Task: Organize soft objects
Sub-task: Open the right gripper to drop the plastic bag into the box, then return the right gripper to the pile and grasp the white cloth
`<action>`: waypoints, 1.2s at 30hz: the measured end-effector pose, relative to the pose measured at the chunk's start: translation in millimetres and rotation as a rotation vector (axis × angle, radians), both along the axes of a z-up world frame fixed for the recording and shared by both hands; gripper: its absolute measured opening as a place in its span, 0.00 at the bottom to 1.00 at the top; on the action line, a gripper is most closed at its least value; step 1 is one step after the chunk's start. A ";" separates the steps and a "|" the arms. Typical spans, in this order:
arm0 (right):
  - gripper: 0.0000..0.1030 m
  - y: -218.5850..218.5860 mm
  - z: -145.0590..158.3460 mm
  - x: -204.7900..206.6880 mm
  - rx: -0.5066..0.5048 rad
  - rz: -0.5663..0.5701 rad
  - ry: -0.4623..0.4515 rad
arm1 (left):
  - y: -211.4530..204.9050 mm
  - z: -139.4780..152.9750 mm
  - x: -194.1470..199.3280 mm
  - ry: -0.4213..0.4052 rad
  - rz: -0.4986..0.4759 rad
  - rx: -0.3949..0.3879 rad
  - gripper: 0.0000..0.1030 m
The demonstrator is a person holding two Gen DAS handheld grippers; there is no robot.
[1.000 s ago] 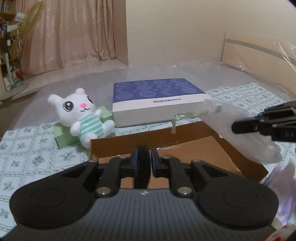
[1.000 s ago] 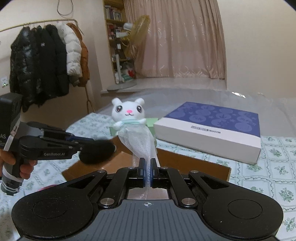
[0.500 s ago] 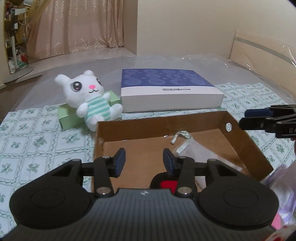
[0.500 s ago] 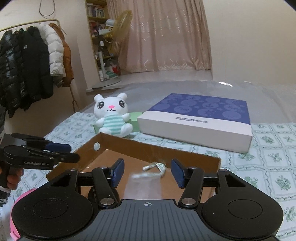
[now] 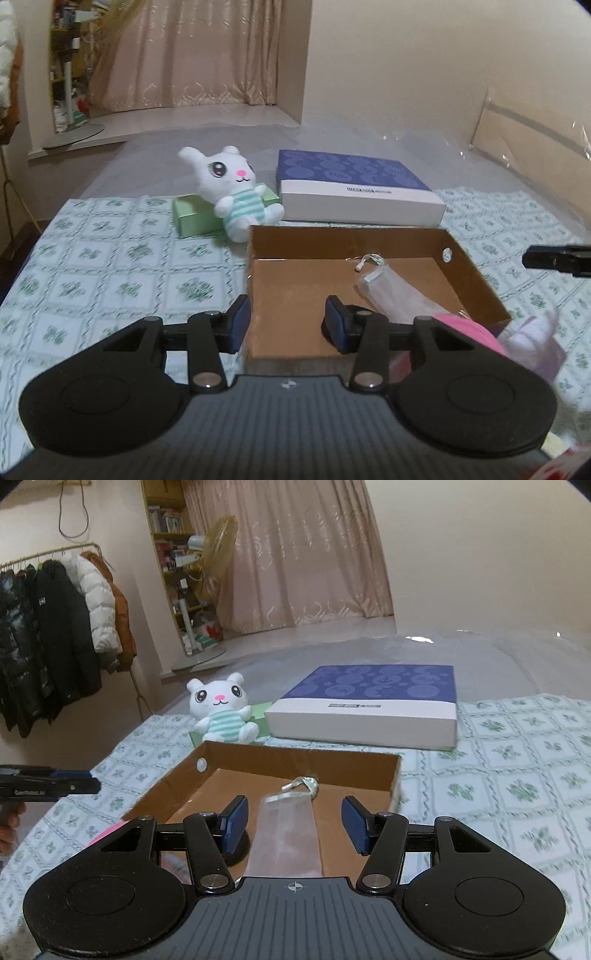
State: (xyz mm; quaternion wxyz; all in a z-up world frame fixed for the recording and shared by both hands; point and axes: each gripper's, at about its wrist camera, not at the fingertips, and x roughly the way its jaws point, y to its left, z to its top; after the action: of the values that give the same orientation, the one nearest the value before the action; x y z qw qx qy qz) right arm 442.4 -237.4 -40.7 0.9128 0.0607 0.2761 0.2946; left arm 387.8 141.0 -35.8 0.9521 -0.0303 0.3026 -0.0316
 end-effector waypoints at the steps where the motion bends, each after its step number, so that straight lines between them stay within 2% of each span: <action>1: 0.55 -4.1 2.4 -8.6 0.003 -0.007 -0.001 | 2.4 2.7 -9.4 -0.005 0.006 -0.006 0.40; 13: 0.55 -31.6 26.6 -100.1 0.062 -0.047 -0.008 | 20.5 14.0 -120.6 -0.012 0.062 -0.019 0.40; 19: 0.55 -41.8 26.9 -138.9 0.074 -0.071 -0.001 | 19.1 14.0 -171.7 -0.024 0.089 0.007 0.40; 26: 0.55 -47.3 16.6 -177.2 0.067 -0.107 0.018 | 18.6 5.2 -212.4 -0.004 0.143 -0.031 0.40; 36: 0.55 -37.5 -18.4 -214.9 0.031 -0.117 0.100 | -0.2 -27.4 -243.4 0.057 0.189 0.032 0.40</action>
State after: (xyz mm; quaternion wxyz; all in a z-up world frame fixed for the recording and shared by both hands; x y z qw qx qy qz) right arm 227.6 -274.9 -59.1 0.9125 0.1057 0.3128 0.2415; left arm 144.4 140.8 -63.2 0.9422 -0.0442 0.3259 0.0641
